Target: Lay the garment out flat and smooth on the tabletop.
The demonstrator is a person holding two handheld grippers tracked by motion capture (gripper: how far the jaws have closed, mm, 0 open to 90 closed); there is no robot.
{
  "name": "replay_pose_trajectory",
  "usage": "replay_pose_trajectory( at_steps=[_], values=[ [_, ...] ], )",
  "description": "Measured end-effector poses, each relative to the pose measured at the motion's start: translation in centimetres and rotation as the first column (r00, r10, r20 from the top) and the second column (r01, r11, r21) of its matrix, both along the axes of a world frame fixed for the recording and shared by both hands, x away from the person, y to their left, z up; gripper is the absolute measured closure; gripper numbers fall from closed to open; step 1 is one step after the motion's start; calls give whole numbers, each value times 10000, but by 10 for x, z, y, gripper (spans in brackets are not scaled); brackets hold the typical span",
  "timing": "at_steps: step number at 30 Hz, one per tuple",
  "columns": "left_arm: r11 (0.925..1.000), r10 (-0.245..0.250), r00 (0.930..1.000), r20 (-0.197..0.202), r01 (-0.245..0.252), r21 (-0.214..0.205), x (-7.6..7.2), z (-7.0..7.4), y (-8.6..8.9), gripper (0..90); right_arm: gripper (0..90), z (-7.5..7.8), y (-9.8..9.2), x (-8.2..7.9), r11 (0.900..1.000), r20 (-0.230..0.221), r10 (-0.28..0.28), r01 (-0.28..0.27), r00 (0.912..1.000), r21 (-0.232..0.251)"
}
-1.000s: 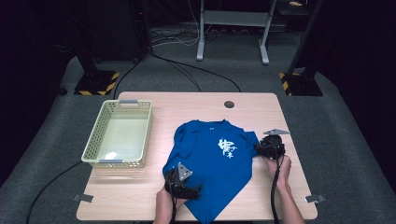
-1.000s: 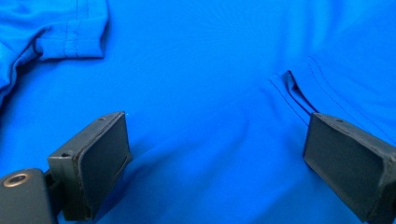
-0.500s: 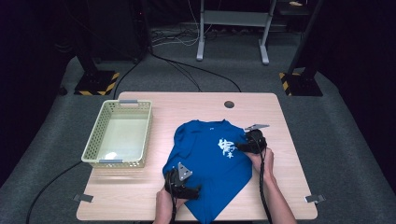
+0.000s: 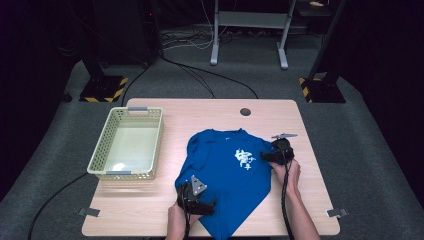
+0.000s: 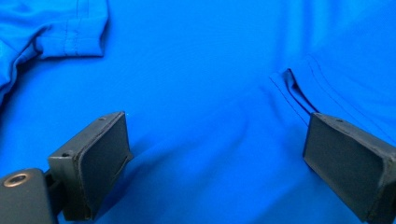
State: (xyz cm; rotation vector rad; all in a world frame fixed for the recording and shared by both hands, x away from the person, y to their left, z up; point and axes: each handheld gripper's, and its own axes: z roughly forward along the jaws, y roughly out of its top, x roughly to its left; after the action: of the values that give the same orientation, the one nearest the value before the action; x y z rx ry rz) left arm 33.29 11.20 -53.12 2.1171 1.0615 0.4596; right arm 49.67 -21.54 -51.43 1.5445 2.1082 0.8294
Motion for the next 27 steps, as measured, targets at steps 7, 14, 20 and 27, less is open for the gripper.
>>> replay_pose_trajectory(
  at_steps=[7, 14, 20, 27],
  values=[
    [10000, -50, 10000, -7, 50, -5, -8, 0, -5, 65, 179, 1, -7, -9, 9992, -136, -366, 363, 9992, -168],
    [10000, -9, 10000, -10, 9, 11, -18, 0, -12, 66, 137, 3, 14, -46, 9973, 471, 704, -692, 9964, -254],
    [9999, -103, 9999, -7, 103, 32, -20, 0, -16, 65, 59, -10, 22, -59, 9945, 388, 1045, -1041, 9938, -123],
    [9998, -110, 9999, -16, 109, -186, -19, 1, -14, 78, 41, -13, 16, -67, 9948, 697, 1023, -1023, 9923, -36]
  ],
)
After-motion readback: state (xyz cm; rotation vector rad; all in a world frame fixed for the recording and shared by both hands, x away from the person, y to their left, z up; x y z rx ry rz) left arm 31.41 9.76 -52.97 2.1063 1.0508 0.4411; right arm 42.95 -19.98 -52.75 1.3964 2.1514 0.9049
